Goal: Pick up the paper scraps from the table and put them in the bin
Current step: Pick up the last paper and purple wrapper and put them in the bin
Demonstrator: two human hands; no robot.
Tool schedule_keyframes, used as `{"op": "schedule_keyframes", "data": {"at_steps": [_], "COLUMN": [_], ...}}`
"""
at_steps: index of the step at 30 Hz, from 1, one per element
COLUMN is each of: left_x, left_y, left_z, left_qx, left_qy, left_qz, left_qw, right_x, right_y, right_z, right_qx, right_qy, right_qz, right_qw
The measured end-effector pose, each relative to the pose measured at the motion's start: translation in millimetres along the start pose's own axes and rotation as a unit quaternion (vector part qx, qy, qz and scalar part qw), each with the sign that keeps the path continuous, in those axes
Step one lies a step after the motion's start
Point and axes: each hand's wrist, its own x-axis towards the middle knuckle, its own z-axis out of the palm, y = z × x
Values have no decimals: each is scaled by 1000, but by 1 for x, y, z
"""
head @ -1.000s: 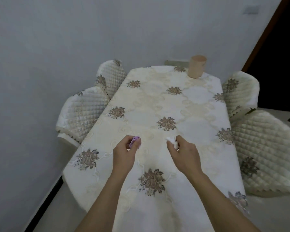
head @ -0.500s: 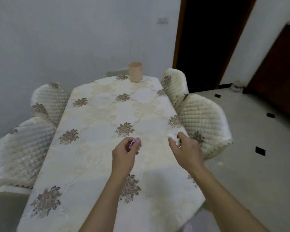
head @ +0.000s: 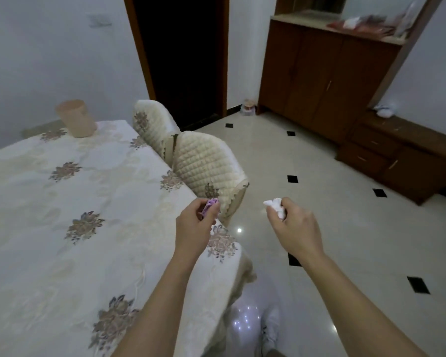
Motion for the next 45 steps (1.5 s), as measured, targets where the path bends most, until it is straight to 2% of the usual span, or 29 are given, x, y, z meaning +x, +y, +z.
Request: {"op": "schedule_keyframes", "data": {"at_steps": [5, 11, 23, 35, 45], "left_x": [25, 92, 233, 347, 522], "left_y": [9, 21, 44, 43, 11], "left_z": [54, 133, 278, 324, 321], "left_qx": [17, 21, 13, 3, -29], "left_qy": [-25, -39, 24, 46, 85], "left_qz": [9, 12, -21, -34, -59], "left_qw": [1000, 999, 999, 998, 994], "right_x": [30, 119, 324, 455, 623], "right_y": [43, 96, 172, 179, 137], "right_z": [-14, -18, -48, -19, 64], "right_qx": [4, 16, 17, 38, 4], "right_qy": [29, 31, -25, -67, -100], "right_qz": [22, 37, 6, -7, -54], "right_qw": [999, 999, 1000, 997, 993]}}
